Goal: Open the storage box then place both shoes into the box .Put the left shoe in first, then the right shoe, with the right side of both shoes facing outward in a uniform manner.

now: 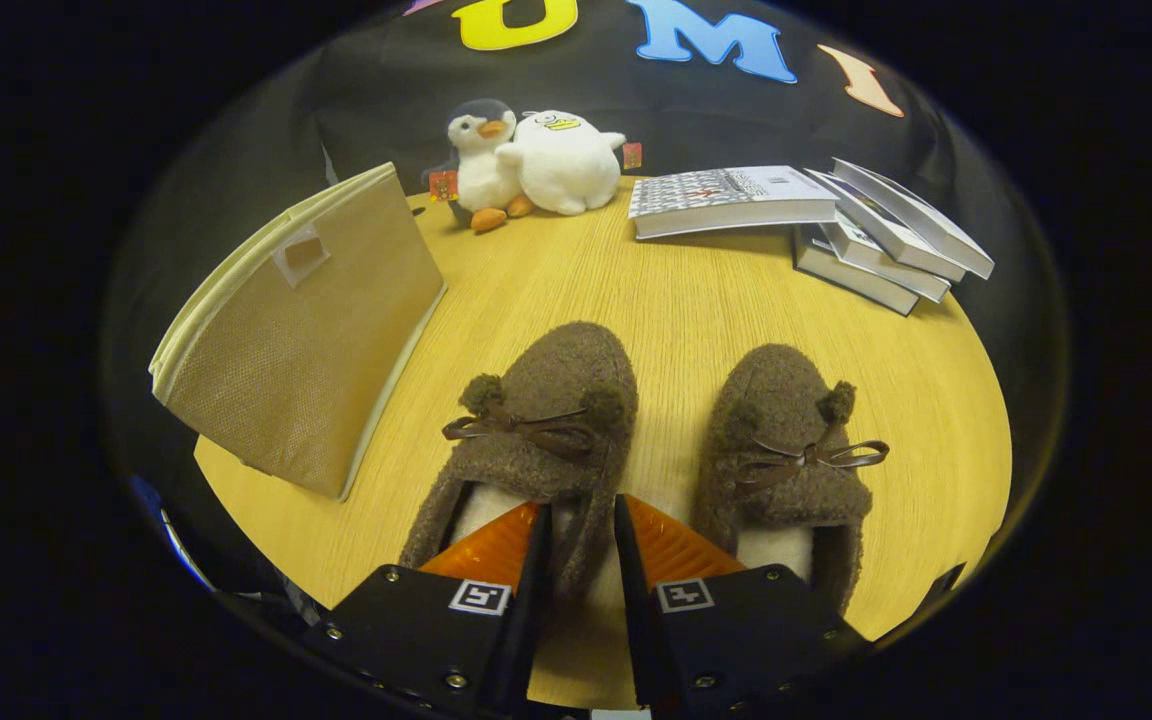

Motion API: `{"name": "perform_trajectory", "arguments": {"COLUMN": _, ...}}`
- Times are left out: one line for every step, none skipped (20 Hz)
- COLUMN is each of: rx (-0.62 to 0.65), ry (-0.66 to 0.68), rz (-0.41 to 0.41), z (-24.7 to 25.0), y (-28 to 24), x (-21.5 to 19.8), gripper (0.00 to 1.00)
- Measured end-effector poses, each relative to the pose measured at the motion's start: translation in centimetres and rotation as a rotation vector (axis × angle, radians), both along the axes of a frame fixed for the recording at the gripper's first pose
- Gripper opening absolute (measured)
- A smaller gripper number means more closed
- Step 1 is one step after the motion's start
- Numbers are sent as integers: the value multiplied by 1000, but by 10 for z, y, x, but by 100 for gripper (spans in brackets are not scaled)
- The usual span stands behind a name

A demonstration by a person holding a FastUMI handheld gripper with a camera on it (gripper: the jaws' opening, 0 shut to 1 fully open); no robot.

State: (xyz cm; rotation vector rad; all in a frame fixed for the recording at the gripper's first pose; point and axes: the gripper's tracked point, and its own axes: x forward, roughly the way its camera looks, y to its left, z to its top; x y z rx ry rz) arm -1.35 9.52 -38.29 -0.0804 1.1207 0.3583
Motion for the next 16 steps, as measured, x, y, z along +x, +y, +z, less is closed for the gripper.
{"name": "perform_trajectory", "arguments": {"rx": -38, "ry": -33, "rz": -40, "z": 6, "y": -8, "x": 14, "gripper": 39}}
{"name": "perform_trajectory", "arguments": {"rx": -32, "ry": -29, "rz": -53, "z": 6, "y": -14, "x": 8, "gripper": 22}}
{"name": "perform_trajectory", "arguments": {"rx": -29, "ry": -22, "rz": -55, "z": 0, "y": -9, "x": 7, "gripper": 6}}
{"name": "perform_trajectory", "arguments": {"rx": -31, "ry": -18, "rz": -46, "z": 1, "y": -8, "x": 7, "gripper": 6}}
{"name": "perform_trajectory", "arguments": {"rx": -28, "ry": -12, "rz": -47, "z": 0, "y": -7, "x": 7, "gripper": 6}}
{"name": "perform_trajectory", "arguments": {"rx": -21, "ry": -20, "rz": -75, "z": 2, "y": -10, "x": 9, "gripper": 6}}
{"name": "perform_trajectory", "arguments": {"rx": -16, "ry": -12, "rz": -102, "z": 4, "y": -11, "x": 10, "gripper": 0}}
{"name": "perform_trajectory", "arguments": {"rx": -9, "ry": -15, "rz": -125, "z": 9, "y": -11, "x": 10, "gripper": 0}}
{"name": "perform_trajectory", "arguments": {"rx": 5, "ry": 1, "rz": -140, "z": 12, "y": -7, "x": 10, "gripper": 0}}
{"name": "perform_trajectory", "arguments": {"rx": 26, "ry": 14, "rz": -161, "z": 18, "y": -3, "x": 12, "gripper": 0}}
{"name": "perform_trajectory", "arguments": {"rx": 50, "ry": 18, "rz": -187, "z": 24, "y": -1, "x": 13, "gripper": 0}}
{"name": "perform_trajectory", "arguments": {"rx": 62, "ry": 24, "rz": -200, "z": 31, "y": 1, "x": 15, "gripper": 0}}
{"name": "perform_trajectory", "arguments": {"rx": 74, "ry": 20, "rz": -207, "z": 37, "y": 3, "x": 18, "gripper": 0}}
{"name": "perform_trajectory", "arguments": {"rx": 81, "ry": 9, "rz": -213, "z": 46, "y": 6, "x": 20, "gripper": 0}}
{"name": "perform_trajectory", "arguments": {"rx": 84, "ry": 1, "rz": -213, "z": 53, "y": 9, "x": 22, "gripper": 0}}
{"name": "perform_trajectory", "arguments": {"rx": 91, "ry": -9, "rz": -221, "z": 62, "y": 12, "x": 26, "gripper": 0}}
